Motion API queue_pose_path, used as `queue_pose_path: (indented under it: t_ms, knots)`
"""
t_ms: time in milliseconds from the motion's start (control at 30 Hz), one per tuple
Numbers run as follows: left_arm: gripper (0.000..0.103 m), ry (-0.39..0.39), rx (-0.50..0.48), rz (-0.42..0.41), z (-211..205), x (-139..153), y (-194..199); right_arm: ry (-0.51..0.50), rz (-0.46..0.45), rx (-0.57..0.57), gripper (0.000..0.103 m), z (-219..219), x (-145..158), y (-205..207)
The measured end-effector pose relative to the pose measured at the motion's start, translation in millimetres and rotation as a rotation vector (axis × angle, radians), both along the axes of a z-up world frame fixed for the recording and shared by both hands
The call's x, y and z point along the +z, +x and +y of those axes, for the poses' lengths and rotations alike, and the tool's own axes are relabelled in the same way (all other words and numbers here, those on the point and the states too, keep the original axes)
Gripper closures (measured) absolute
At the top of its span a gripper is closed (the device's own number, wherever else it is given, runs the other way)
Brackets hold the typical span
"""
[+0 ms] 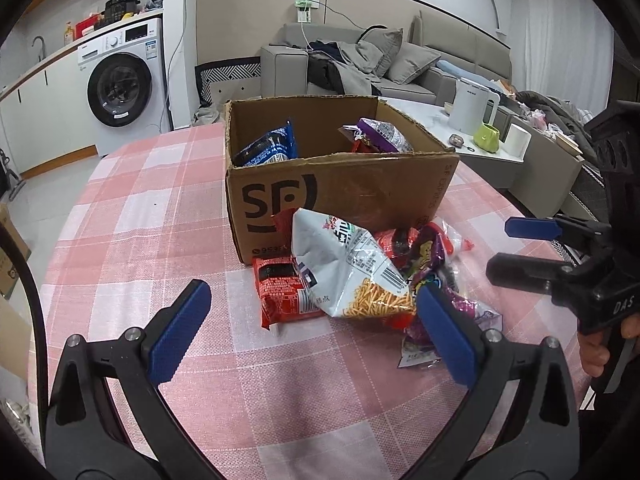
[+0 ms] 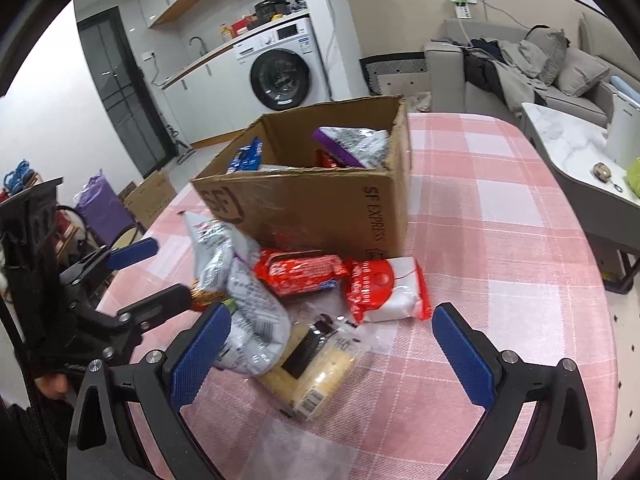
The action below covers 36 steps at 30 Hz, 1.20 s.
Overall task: Organize snacks
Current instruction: 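Withdraw both tools from the box toward the remaining snack pile, then grasp the white printed bag and purple colourful bag with the right tool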
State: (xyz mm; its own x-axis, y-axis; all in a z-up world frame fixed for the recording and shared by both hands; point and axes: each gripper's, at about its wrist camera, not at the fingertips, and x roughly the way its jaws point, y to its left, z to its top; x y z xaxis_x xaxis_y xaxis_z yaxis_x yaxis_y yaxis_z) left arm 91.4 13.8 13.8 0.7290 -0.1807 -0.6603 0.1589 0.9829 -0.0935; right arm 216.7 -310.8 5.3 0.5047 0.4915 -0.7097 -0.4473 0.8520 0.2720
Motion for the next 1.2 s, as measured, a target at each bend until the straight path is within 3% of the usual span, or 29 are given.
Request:
queue_pose_path:
  t_ms: [333, 633, 767, 933, 1000, 1200]
  knots:
    - [0.001, 0.038, 0.002, -0.01, 2, 5, -4, 0.016, 0.03, 0.102, 0.001, 28, -11, -5]
    - [0.001, 0.001, 0.038, -0.013, 20, 9, -3, 0.03, 0.046, 0.146, 0.003, 42, -20, -8]
    - [0.001, 0.005, 0.037, -0.008, 17, 7, -2, 0.017, 0.066, 0.15, 0.021, 51, -30, -6]
    - [0.001, 0.014, 0.027, -0.005, 13, 5, -2, 0.041, 0.077, 0.159, 0.032, 58, -39, -4]
    - [0.001, 0.016, 0.023, -0.004, 11, 4, -2, 0.049, 0.073, 0.163, 0.043, 59, -40, -4]
    - [0.001, 0.019, 0.019, 0.001, 7, 1, -2, 0.058, 0.027, 0.151, 0.055, 58, -32, -6]
